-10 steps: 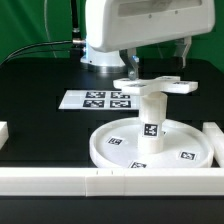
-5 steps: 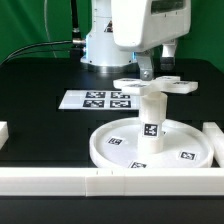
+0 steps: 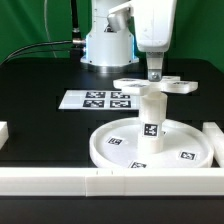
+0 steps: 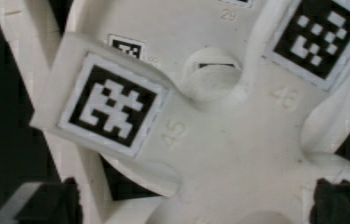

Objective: Assemble round table

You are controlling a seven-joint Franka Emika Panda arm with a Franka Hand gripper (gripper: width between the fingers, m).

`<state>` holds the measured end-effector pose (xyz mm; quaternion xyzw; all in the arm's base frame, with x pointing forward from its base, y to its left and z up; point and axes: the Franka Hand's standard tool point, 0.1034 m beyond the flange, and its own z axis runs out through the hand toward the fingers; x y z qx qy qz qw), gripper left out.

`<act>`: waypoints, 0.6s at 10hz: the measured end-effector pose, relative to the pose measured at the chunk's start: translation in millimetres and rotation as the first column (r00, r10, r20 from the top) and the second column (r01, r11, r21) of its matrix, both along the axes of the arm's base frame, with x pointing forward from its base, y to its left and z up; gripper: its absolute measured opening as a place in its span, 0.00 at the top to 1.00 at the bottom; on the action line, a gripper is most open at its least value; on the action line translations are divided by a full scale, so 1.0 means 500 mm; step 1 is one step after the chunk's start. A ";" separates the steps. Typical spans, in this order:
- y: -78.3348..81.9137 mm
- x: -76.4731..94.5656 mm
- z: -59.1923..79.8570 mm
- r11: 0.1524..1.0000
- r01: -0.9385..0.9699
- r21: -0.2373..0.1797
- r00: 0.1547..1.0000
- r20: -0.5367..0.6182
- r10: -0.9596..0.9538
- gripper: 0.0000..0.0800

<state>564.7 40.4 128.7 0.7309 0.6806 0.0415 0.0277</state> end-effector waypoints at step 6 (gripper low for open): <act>-0.014 -0.015 -0.014 0.965 -0.256 -0.049 0.967 -0.023 0.255 0.19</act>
Offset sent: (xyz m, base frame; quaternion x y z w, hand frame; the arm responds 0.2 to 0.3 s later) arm 0.0000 0.0000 0.0000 0.0000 0.0000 -0.1296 0.9916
